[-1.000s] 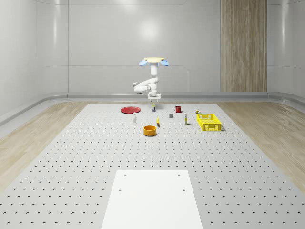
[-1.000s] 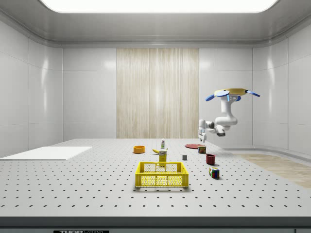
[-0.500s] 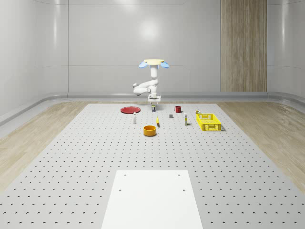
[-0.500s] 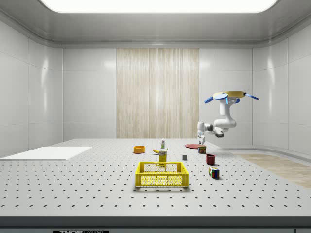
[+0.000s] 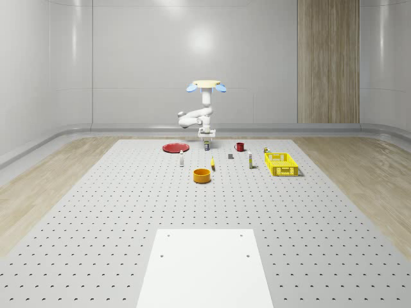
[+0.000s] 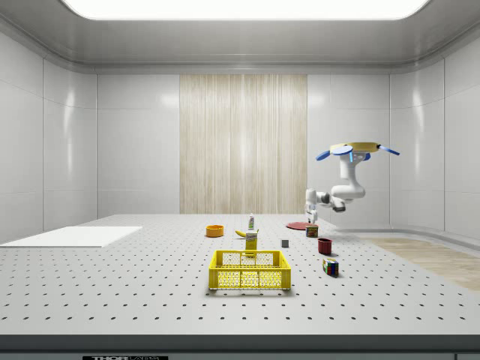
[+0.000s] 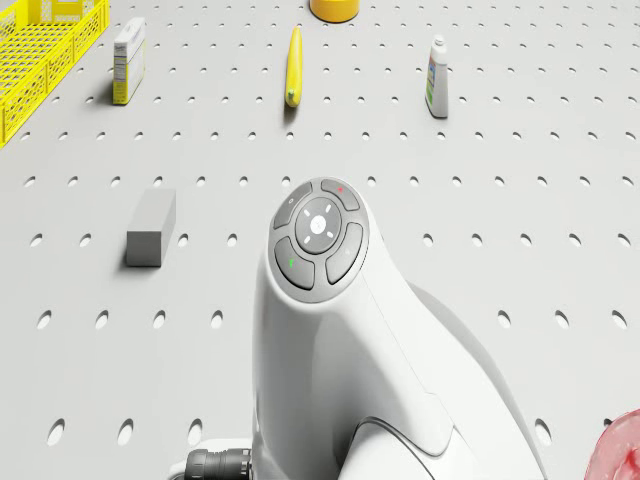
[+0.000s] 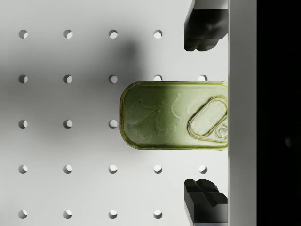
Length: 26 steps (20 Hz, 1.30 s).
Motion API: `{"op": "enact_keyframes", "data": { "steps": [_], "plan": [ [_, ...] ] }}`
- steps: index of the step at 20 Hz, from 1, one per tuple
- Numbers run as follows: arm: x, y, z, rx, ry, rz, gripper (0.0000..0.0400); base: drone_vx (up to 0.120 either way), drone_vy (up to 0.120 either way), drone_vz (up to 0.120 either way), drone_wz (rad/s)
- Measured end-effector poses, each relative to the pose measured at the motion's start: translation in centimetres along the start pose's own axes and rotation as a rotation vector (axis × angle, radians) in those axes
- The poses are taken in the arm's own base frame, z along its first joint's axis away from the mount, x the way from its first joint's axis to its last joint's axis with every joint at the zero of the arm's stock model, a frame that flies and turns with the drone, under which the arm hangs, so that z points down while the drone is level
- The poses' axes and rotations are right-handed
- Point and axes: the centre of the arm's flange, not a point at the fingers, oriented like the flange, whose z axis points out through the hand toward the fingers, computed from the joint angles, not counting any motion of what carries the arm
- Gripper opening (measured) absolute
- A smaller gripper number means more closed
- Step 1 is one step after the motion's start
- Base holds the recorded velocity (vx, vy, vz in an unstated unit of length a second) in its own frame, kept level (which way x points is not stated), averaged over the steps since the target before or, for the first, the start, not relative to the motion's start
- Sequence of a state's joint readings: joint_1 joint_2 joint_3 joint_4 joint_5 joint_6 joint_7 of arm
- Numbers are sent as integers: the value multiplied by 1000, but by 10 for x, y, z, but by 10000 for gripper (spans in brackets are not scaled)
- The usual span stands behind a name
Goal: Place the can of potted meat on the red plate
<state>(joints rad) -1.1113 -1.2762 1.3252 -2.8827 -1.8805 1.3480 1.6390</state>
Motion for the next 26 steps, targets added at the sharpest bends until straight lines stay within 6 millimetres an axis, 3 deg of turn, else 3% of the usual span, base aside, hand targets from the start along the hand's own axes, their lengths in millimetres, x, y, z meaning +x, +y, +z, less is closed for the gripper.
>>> {"op": "enact_keyframes", "data": {
  "steps": [4, 17, 25, 26],
  "plan": [
    [0, 0, 4, 0, 0, 0, 400, -10, 0, 0, 0],
    [-3, -3, 44, 0, 0, 0, 400, 0, 0, 0, 0],
    [3, -11, 52, 0, 0, 1, 400, 0, 0, 0, 0],
    [3, -11, 53, 0, 0, 1, 377, 0, 0, 0, 0]
  ]
}}
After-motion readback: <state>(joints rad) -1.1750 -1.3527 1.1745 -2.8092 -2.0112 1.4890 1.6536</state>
